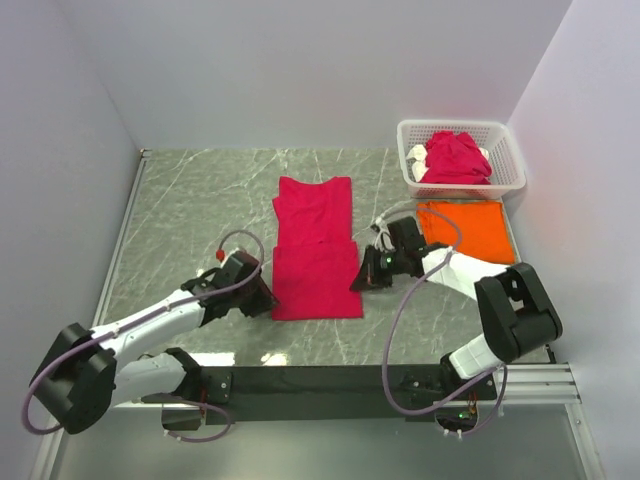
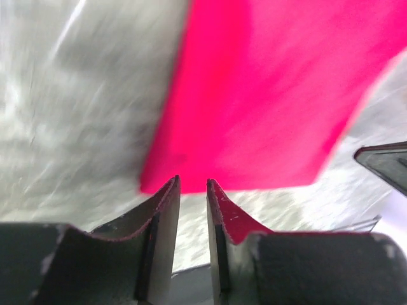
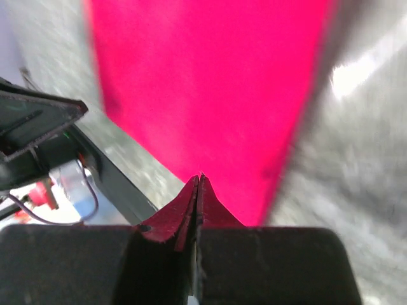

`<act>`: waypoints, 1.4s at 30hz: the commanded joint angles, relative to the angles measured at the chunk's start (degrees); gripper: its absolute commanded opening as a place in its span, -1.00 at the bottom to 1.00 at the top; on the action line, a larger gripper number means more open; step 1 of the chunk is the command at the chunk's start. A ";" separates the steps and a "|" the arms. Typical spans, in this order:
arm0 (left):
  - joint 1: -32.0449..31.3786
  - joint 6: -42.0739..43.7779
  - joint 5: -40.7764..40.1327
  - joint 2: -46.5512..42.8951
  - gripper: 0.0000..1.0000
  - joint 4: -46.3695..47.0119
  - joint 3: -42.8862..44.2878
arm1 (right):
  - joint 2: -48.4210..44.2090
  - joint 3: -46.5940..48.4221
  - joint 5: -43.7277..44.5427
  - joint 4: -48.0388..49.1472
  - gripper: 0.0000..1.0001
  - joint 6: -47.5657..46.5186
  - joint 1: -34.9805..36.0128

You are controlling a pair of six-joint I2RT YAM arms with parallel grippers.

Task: Fold and stack the t-shirts
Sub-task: Fold the tshirt

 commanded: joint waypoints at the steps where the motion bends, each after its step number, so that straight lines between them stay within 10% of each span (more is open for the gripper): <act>1: 1.67 3.71 -7.10 -1.39 -0.40 -2.25 7.83 | -2.46 7.20 3.08 0.02 -1.00 -1.90 -0.71; 18: 12.84 14.26 -0.16 35.95 -0.60 12.08 26.66 | 24.60 22.42 2.39 7.31 -1.00 -0.14 -8.26; 26: 14.86 14.00 0.28 35.10 -0.57 12.62 24.11 | 24.27 18.64 3.79 9.08 -1.00 0.83 -11.25; 32: 13.20 14.70 -0.43 23.70 0.03 4.54 25.25 | 10.50 17.67 9.74 1.54 -0.93 -0.75 -8.89; 42: 2.31 9.00 -8.42 4.68 0.75 -14.27 17.79 | -7.45 9.68 30.22 -13.33 0.15 0.37 6.40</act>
